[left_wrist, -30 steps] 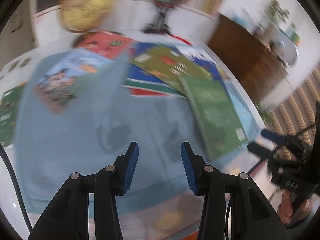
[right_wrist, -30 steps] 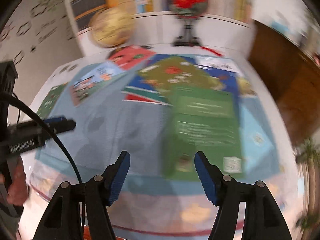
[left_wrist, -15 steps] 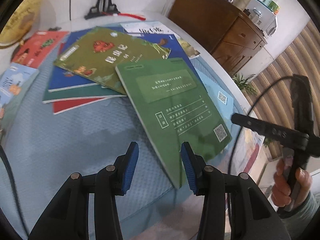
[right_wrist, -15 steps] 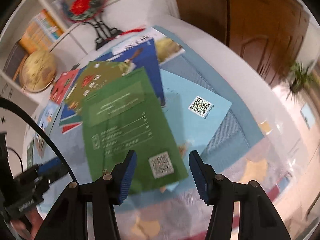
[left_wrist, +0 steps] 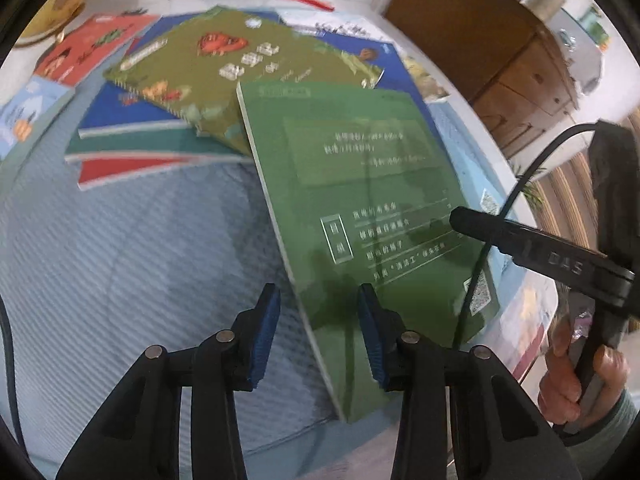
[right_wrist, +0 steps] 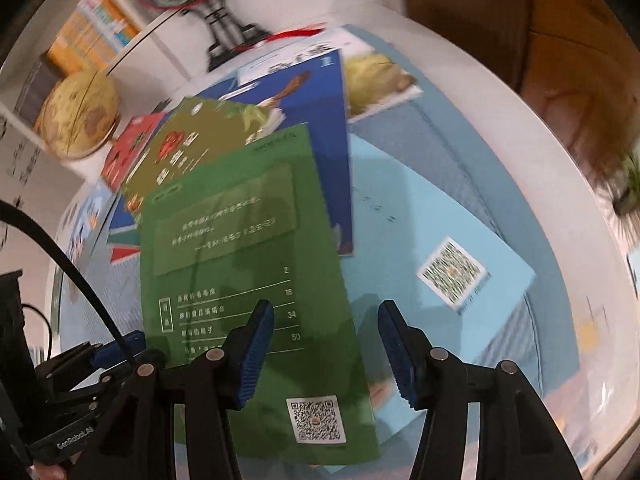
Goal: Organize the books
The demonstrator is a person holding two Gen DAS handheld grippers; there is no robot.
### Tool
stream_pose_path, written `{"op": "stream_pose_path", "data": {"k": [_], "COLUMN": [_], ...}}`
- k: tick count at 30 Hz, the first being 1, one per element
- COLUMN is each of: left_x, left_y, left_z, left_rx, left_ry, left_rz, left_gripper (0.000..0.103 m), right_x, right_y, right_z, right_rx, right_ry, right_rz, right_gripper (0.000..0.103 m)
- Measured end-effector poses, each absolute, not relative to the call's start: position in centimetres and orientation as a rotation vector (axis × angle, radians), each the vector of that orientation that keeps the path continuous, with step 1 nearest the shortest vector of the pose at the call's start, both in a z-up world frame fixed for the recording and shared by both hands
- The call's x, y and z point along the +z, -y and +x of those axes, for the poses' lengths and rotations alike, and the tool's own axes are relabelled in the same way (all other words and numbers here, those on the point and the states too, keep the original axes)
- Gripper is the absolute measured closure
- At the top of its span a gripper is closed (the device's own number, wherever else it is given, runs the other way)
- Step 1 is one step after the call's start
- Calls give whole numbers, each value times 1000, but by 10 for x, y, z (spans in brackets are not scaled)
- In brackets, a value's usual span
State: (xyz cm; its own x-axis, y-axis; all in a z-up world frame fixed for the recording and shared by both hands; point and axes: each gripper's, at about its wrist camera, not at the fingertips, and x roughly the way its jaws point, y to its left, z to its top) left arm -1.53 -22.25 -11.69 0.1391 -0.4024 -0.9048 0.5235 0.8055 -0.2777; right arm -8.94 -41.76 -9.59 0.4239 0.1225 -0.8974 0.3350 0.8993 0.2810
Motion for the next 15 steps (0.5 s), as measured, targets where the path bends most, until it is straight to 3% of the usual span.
{"op": "stream_pose_path", "data": {"k": [10,13,15], "left_x": [-120,-123,-124], "left_y": [222,227,227], "left_z": [-37,-43,-43], "left_rx": [-557,-536,-505], "left_ry": [-1277,-1281,-1273], "left_rz": [21,-2,-21], "left_gripper": [67,66,66], "right_x": [-98,-99,-99], "right_y": [419,410,408], "right_z": [-93,-89,-87], "right_rx": [33,88,106], "right_ry": [-1172,-1170,-1172], "right_rz": [321,271,266], "right_gripper": [49,44,34]}}
